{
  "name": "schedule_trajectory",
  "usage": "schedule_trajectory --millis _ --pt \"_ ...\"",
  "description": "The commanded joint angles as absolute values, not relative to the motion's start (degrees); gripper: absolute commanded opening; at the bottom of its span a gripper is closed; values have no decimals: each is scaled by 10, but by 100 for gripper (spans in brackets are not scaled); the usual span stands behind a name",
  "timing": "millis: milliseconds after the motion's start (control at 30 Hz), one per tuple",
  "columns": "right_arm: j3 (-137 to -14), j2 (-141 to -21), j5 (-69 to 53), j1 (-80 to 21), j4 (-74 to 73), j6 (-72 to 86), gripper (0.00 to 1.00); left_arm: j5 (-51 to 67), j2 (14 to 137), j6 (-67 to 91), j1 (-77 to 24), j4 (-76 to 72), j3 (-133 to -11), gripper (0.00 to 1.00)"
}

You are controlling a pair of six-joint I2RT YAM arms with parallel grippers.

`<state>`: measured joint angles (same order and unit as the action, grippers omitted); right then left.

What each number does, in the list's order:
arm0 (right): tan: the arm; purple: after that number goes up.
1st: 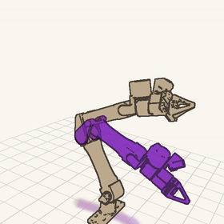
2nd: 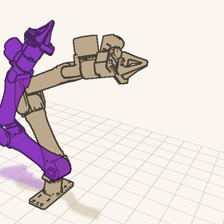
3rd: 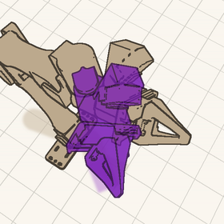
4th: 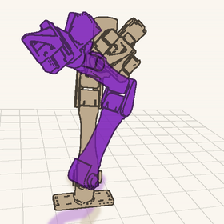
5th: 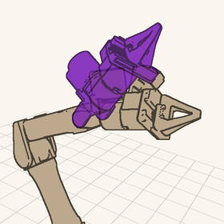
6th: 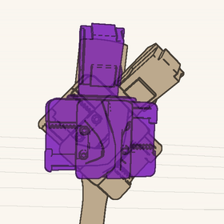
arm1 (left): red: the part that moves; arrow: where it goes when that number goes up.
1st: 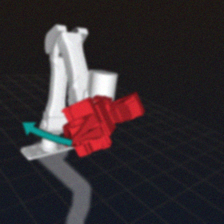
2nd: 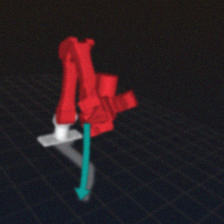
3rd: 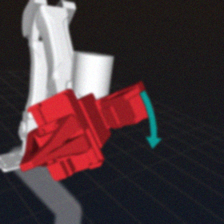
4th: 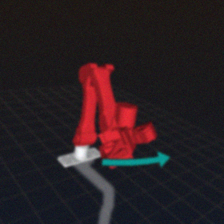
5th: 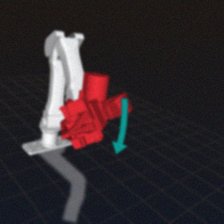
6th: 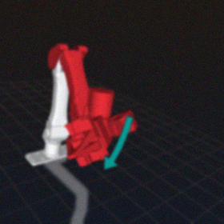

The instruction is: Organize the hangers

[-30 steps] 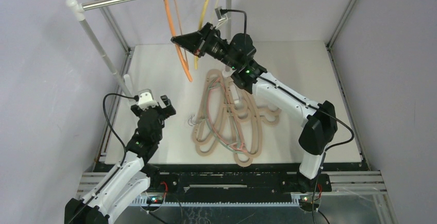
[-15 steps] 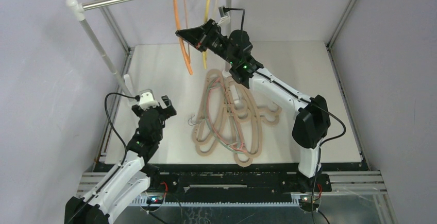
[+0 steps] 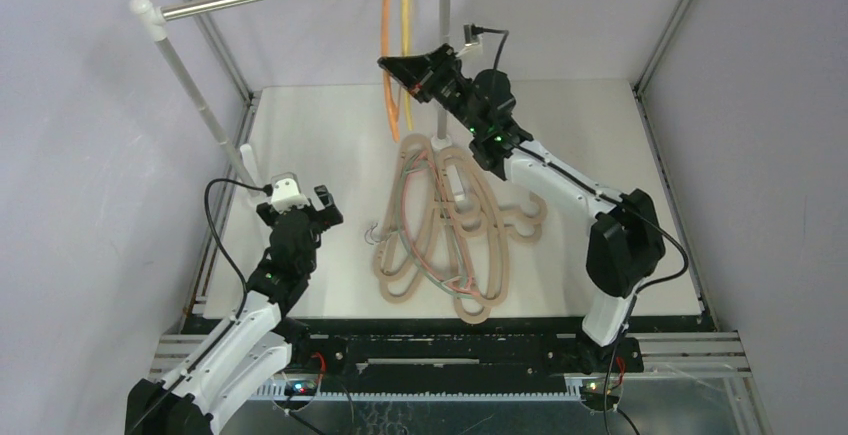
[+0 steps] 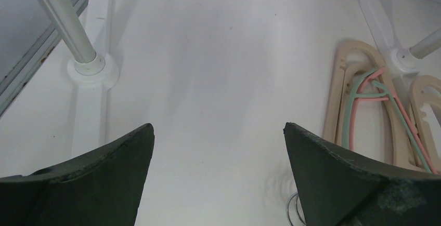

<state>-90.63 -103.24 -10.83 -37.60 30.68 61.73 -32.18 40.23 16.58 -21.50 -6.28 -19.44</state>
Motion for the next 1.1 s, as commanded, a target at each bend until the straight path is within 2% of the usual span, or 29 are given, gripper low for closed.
schedule_trajectory --millis 0,667,733,833,867,1067 --pt "-871 -969 -86 -354 369 629 0 -315 403 171 -218 -91 -187 99" --pt "-826 -919 -82 -291 348 628 1 -319 402 170 -218 -89 -184 99" --pt "-822 -913 -86 -291 341 624 22 -319 403 170 -217 -88 -185 99" --pt "-821 -895 -73 -295 305 603 60 -321 404 169 -218 -88 -185 100" --pt "-818 -888 -67 -296 296 594 67 -321 404 169 -218 -87 -185 99" --pt "-794 -838 -32 -305 257 544 78 -323 402 167 -218 -87 -185 99"
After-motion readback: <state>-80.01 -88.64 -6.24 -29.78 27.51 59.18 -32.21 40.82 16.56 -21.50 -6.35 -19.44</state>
